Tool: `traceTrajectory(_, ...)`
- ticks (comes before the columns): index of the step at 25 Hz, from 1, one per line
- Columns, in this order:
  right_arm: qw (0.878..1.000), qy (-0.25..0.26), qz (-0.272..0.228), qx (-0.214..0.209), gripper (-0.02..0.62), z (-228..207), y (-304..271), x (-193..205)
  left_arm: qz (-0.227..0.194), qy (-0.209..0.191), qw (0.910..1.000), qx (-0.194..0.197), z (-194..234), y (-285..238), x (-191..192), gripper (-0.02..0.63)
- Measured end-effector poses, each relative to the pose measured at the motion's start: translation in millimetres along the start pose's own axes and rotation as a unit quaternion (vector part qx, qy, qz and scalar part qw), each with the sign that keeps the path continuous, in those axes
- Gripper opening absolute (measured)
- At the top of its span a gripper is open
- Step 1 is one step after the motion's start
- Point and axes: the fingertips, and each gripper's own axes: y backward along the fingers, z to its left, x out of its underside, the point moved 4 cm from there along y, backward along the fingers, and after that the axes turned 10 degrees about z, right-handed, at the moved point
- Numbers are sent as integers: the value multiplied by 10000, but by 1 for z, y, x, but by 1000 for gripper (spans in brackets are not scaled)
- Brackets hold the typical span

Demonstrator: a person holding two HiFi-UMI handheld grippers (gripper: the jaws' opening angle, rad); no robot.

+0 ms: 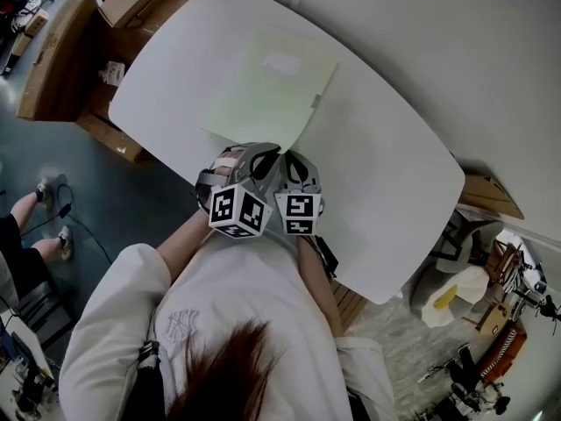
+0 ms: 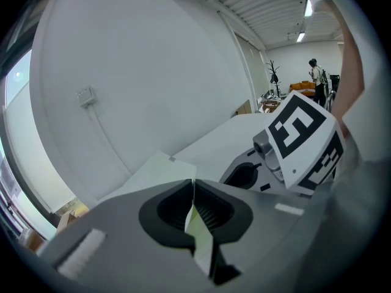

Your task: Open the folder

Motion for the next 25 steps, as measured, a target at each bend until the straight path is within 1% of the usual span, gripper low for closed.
traceTrajectory(7, 10000, -50, -10, 4, 6, 0, 0, -1, -138, 190, 9997, 82, 4, 5, 1, 26)
traceTrajectory(14, 9999, -120, -58, 26, 6, -1, 1, 2, -221, 296, 9993, -1, 9, 12, 0, 26)
traceTrajectory(20, 9999, -141, -50, 42, 6, -1, 1, 4, -397, 594, 9974, 25, 13, 15, 2, 25)
traceTrajectory(25, 9999, -143, -25, 58, 6, -3, 1, 3, -448, 581, 9973, 14, 14, 15, 5, 25)
